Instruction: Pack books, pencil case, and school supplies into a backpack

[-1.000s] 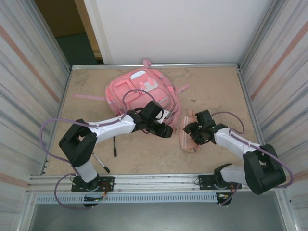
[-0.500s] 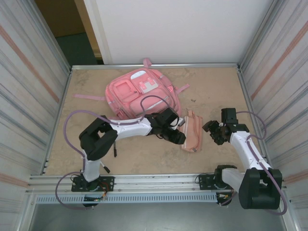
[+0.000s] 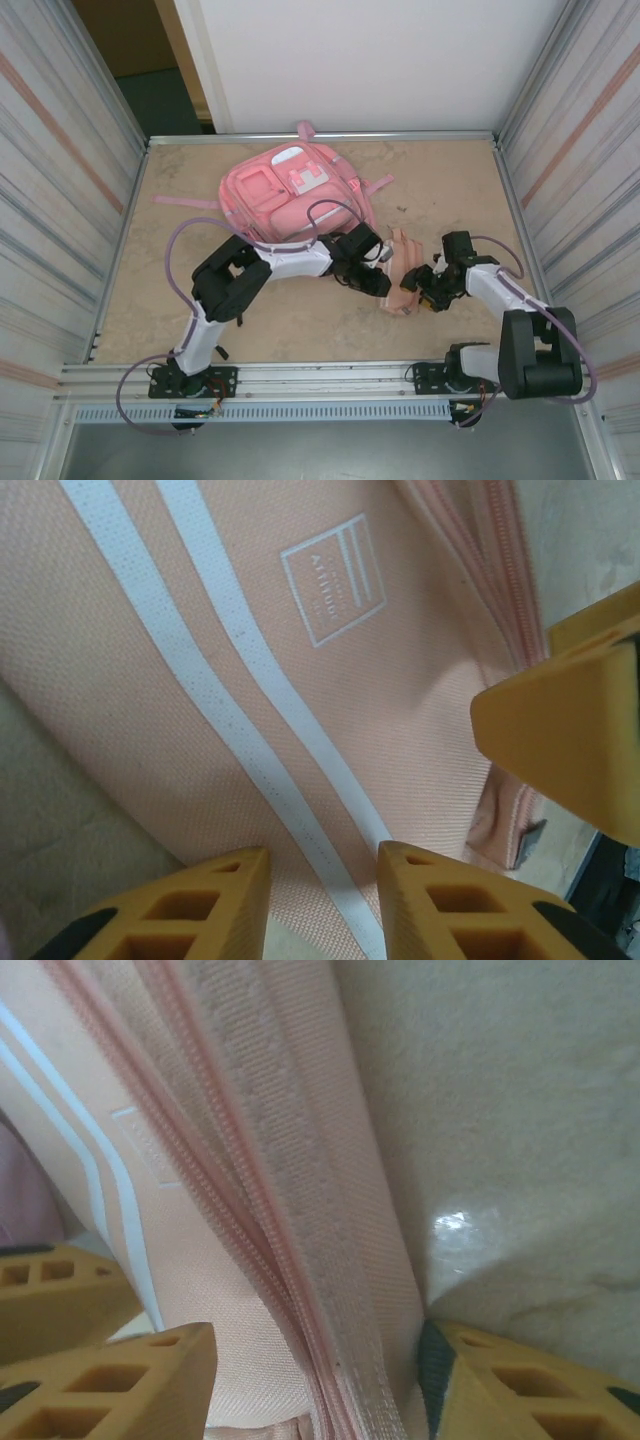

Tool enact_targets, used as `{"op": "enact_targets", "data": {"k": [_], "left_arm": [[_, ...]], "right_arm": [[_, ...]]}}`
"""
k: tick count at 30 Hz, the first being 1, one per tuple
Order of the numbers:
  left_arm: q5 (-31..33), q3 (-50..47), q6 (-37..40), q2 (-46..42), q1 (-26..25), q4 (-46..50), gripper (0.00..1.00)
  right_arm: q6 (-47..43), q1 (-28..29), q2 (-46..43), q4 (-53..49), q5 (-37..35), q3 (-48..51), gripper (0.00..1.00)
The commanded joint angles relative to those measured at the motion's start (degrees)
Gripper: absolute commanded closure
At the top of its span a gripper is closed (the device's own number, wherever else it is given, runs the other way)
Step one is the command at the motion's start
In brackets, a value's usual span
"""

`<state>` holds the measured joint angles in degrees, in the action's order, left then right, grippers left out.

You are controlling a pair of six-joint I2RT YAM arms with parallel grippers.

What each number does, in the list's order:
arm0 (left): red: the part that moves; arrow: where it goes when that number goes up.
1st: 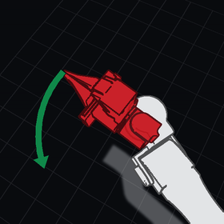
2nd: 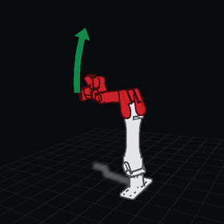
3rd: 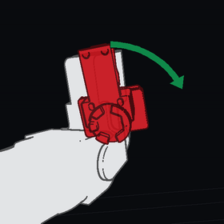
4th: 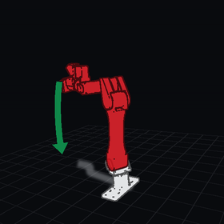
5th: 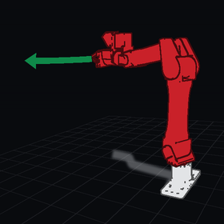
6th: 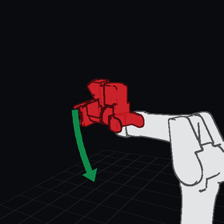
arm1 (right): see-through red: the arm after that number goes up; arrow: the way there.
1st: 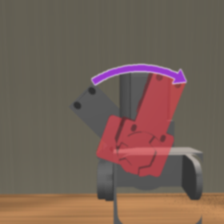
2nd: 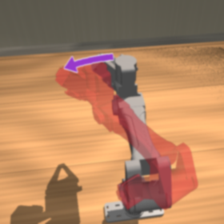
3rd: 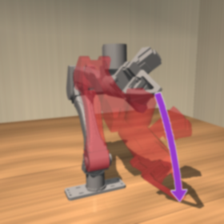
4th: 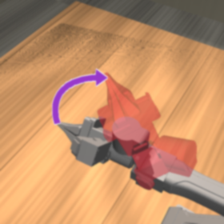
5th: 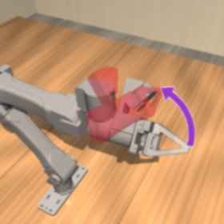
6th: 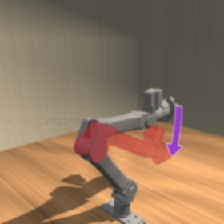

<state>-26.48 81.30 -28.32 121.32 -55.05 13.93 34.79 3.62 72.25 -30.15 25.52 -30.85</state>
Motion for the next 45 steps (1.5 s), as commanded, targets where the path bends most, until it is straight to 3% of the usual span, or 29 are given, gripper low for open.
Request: {"op": "enact_targets", "data": {"k": [1,4,7,15,21,29,32,35,39,41,44,45], "left_arm": [[-1.64,1.64,2.62,2.08,1.01,2.22,0.68],[-1.01,2.01,2.59,2.17,1.64,2.91,0.68],[-1.48,2.55,3.08,0.91,2.39,4.98,0.61],[-3.5,0.06,6.45,-9.9,3.04,5.64,0.55],[-3.85,-5.47,23.69,-14.25,-0.22,-0.47,0.5],[1.05,-22.63,55.11,-22.43,-5.56,-21.77,0.4],[5.96,-24.27,60.84,-22.46,-5.8,-27.0,0.37],[10.83,-20.3,64.69,-19.31,-5.94,-23.81,0.37],[11.49,-19.4,70.05,-15.55,-6.81,-25.3,0.42],[12.72,-20.29,71.89,-14.85,-7.33,-27.66,0.5],[14.42,-20.61,72.64,-15.12,-7.44,-29.05,0.88],[14.71,-20.66,73.12,-15.76,-7.41,-29.05,0.98]], "right_arm": [[-1.86,0.23,1.18,4.83,6.51,0.43,0.48],[-0.03,0.54,-0.7,4.6,8.06,0.86,0.51],[3.65,1.2,-5.1,3.84,7.0,1.98,0.65],[8.32,3.02,-14.48,1.11,3.32,4.26,0.85],[9.99,4.76,-17.67,1.28,3.71,3.97,0.96],[9.71,5.18,-19.84,-3.66,3.72,1.56,0.97],[9.88,5.27,-21.18,-5.27,4.25,0.71,0.97],[10.34,5.33,-22.07,-5.34,5.61,0.07,0.97],[11.13,5.43,-22.96,-6.37,5.89,-0.8,0.97],[11.36,5.45,-23.38,-6.26,6.18,-0.95,0.97],[10.56,5.41,-23.6,-8.73,5.8,-2.4,0.93],[10.52,5.44,-24.0,-9.29,5.13,-2.55,0.81]]}}
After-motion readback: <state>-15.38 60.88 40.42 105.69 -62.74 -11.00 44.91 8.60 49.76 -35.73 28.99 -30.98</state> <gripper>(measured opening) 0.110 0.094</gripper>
